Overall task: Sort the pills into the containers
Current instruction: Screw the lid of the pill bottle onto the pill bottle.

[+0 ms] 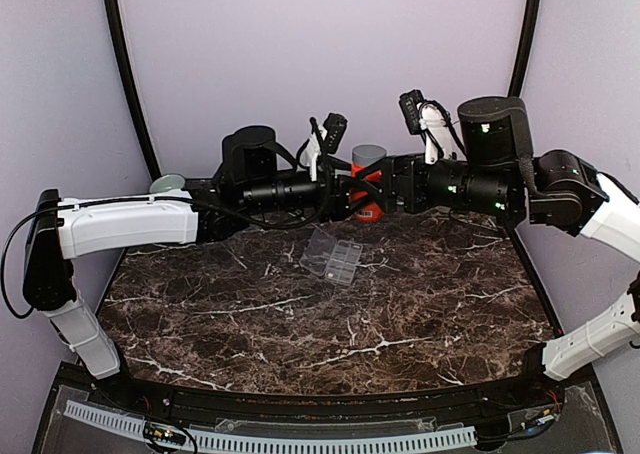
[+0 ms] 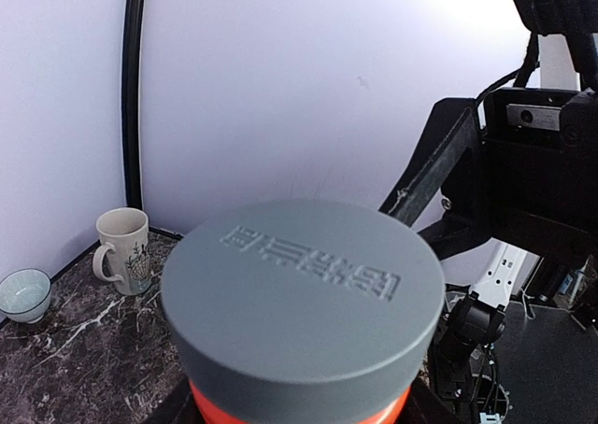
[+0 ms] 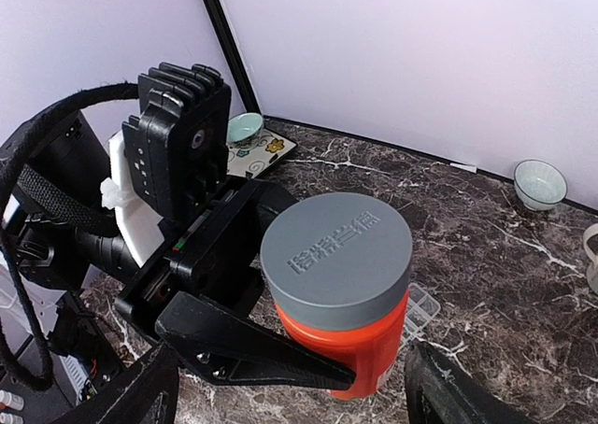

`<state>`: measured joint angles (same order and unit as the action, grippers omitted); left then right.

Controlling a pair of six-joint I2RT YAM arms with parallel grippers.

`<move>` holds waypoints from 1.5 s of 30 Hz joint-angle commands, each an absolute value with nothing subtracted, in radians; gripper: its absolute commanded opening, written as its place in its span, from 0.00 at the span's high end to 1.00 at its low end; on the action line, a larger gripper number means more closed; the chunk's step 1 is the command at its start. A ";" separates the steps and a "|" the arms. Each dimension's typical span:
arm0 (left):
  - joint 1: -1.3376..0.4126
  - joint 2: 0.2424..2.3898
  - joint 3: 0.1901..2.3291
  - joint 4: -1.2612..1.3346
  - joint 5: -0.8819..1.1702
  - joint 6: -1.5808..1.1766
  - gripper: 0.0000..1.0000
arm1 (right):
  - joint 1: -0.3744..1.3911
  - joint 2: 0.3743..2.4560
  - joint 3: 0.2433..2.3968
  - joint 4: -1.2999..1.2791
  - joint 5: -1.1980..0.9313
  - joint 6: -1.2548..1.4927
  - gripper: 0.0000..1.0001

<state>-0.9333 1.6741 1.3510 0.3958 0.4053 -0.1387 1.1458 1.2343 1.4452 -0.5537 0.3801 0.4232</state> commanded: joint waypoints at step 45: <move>-0.869 1.724 1.492 0.355 1.006 -0.325 1.00 | 0.964 1.204 1.425 -0.425 -0.076 0.327 0.19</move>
